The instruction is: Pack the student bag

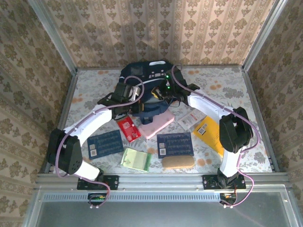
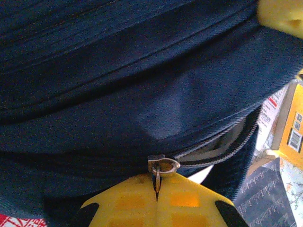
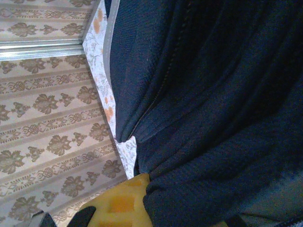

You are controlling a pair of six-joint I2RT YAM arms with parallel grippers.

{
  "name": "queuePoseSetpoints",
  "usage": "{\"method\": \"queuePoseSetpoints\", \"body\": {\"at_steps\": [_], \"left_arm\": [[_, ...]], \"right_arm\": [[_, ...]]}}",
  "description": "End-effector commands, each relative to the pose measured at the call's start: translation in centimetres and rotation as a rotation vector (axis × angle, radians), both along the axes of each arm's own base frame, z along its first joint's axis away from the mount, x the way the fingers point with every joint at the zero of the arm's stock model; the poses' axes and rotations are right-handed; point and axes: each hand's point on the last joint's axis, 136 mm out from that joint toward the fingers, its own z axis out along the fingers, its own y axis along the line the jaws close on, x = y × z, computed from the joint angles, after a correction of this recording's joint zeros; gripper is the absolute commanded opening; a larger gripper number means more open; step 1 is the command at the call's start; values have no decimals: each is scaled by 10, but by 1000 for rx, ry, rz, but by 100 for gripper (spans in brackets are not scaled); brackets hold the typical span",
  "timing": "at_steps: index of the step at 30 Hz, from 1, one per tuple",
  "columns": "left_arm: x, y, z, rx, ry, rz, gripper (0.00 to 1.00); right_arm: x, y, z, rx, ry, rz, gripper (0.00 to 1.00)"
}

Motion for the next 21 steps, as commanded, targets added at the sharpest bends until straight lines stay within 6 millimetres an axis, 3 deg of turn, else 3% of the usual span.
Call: {"method": "queuePoseSetpoints", "body": {"at_steps": [1,14,21], "left_arm": [[4,16,17,-10,-10,32,0],[45,57,7,-54,32,161,0],[58,68,6,-59,34,176,0]], "right_arm": [[11,-14,37,-36,-125,11,0],[16,-18,75,-48,-255,166,0],[16,-29,71,-109,-247,176,0]]}}
